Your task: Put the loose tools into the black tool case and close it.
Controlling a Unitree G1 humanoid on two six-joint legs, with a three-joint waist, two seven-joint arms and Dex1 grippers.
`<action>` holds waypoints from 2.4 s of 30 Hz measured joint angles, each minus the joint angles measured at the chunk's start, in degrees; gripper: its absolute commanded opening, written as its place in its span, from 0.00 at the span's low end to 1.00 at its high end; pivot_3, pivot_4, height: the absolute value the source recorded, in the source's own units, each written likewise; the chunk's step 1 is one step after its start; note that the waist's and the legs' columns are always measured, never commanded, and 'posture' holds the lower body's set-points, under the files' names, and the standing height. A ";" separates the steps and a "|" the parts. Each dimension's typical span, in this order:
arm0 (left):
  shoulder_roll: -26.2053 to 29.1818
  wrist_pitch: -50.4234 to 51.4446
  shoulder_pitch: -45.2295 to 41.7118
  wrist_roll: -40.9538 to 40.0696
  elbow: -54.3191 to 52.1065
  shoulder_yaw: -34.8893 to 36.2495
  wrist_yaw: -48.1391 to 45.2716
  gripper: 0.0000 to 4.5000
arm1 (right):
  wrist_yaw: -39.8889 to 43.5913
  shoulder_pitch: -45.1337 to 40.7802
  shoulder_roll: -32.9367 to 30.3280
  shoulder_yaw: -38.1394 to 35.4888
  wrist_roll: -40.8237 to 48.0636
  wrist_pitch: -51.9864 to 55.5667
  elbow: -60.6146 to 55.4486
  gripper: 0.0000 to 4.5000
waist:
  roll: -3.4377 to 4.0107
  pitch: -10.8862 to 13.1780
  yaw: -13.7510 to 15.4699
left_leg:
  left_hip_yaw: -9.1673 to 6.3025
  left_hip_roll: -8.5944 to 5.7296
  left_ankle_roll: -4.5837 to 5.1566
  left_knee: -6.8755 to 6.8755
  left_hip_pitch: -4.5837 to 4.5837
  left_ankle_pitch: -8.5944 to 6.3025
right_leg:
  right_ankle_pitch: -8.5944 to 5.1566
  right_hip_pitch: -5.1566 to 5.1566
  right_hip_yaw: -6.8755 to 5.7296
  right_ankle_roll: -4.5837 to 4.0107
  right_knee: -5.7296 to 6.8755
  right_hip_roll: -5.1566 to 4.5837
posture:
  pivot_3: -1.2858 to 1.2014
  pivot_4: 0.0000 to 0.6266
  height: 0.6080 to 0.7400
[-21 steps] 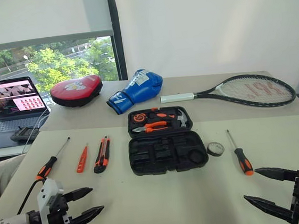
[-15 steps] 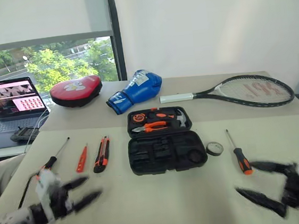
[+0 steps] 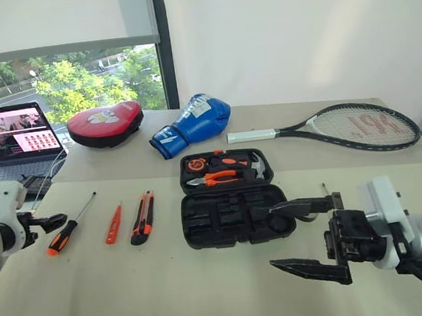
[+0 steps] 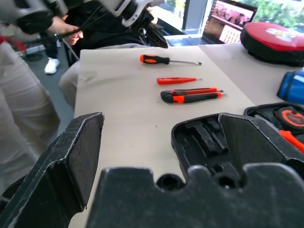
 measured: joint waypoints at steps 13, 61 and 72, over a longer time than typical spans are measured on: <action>-0.76 -9.56 -10.85 7.20 19.92 -10.85 -24.86 0.20 | -1.00 7.09 1.44 -1.00 -2.86 -2.33 -2.07 1.00 | -0.22 0.02 0.00 | -0.04 0.13 0.25 0.20 -0.14 -0.14 | 0.02 -0.10 -0.02 -0.01 0.14 -0.27 | 0.52 0.24 1.00; -34.11 -22.58 -40.15 19.90 11.73 -26.46 -43.92 0.36 | -19.97 50.32 3.64 -29.61 0.69 -16.79 -11.37 1.00 | 0.33 -0.19 -0.48 | -0.13 0.04 1.39 1.84 -0.97 -0.70 | 0.14 -0.07 0.19 0.72 0.16 -0.20 | 0.52 0.24 1.00; -54.74 -14.15 -19.17 21.85 -4.44 -18.92 -3.00 0.01 | -25.15 45.99 0.86 -24.74 0.65 -16.71 -11.38 1.00 | 0.42 -0.24 0.60 | -0.17 -0.15 1.56 1.93 -0.87 -0.83 | 0.23 0.13 0.27 0.87 0.13 -0.33 | 0.52 0.24 1.00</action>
